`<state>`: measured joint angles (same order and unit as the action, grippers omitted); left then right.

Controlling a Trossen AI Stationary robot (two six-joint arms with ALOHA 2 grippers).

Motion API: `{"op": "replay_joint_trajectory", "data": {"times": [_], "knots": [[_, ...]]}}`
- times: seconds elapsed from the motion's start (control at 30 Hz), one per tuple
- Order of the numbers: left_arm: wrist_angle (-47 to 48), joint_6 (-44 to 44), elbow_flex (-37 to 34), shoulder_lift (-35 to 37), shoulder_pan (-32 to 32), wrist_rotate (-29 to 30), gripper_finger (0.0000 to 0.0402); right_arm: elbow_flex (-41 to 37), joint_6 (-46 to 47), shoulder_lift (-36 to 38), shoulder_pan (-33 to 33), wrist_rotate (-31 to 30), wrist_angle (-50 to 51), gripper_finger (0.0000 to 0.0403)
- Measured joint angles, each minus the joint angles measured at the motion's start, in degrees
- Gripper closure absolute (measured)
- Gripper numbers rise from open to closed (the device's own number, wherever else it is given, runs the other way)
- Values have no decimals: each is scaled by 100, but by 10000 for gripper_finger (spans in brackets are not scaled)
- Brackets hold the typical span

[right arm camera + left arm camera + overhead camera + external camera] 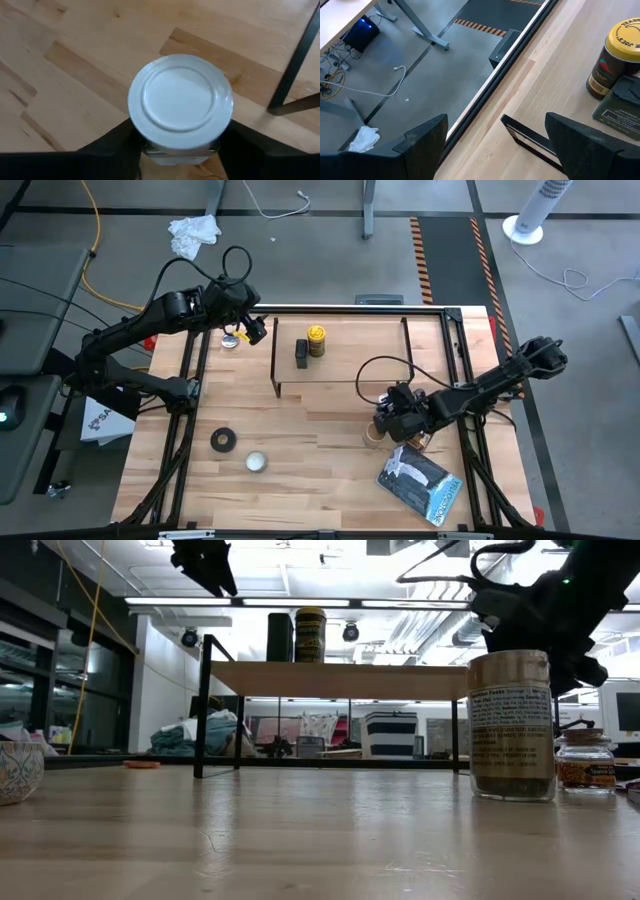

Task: Shelf spices
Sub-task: Remove the white seasoning bottle from the shelf, then remove the black seasoning can from the shelf

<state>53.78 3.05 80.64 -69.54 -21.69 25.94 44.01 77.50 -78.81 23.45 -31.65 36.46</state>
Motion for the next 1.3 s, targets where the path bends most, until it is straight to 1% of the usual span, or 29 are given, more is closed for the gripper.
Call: {"op": "replay_joint_trajectory", "data": {"times": [0.1,0.2,0.27,0.37,0.5,0.6,0.7,0.83,0.9,0.97,1.03,1.07,1.17,1.23,1.3], "knots": [[0,0,0,0,0,1,71,0,-198,2,6,36,-53,139],[2,0,0,0,0,1,71,0,-566,2,6,62,-152,120],[2,0,0,0,0,1,71,13,-713,2,4,124,-168,115],[4,2,0,0,0,1,71,113,-939,2,4,407,-94,113],[27,6,0,0,0,1,71,398,-1191,2,6,670,360,111],[43,10,0,0,0,19,71,785,-1401,2,6,683,934,111],[42,101,0,0,0,33,71,1315,-1918,2,6,649,1549,111],[40,208,0,0,0,26,71,2132,-2615,2,6,374,2205,110],[7,169,0,0,0,-83,71,2548,-2818,2,-12,114,2308,110],[-85,-151,0,0,-2,-442,71,2947,-2928,2,-136,-217,2248,110],[-155,-619,5,-42,31,-970,71,3294,-3083,4,-398,-468,1985,110],[-142,-830,7,-92,107,-1118,71,3427,-3229,5,-560,-536,1822,110],[-13,-1461,1,-307,488,-1241,71,3762,-3756,4,-1044,-563,1483,110],[-21,-2050,-2,-428,835,-1256,71,3969,-4029,4,-1330,-563,1424,110],[5,-2589,1,-533,1232,-1087,71,4130,-4259,4,-1549,-562,1443,110]]}}
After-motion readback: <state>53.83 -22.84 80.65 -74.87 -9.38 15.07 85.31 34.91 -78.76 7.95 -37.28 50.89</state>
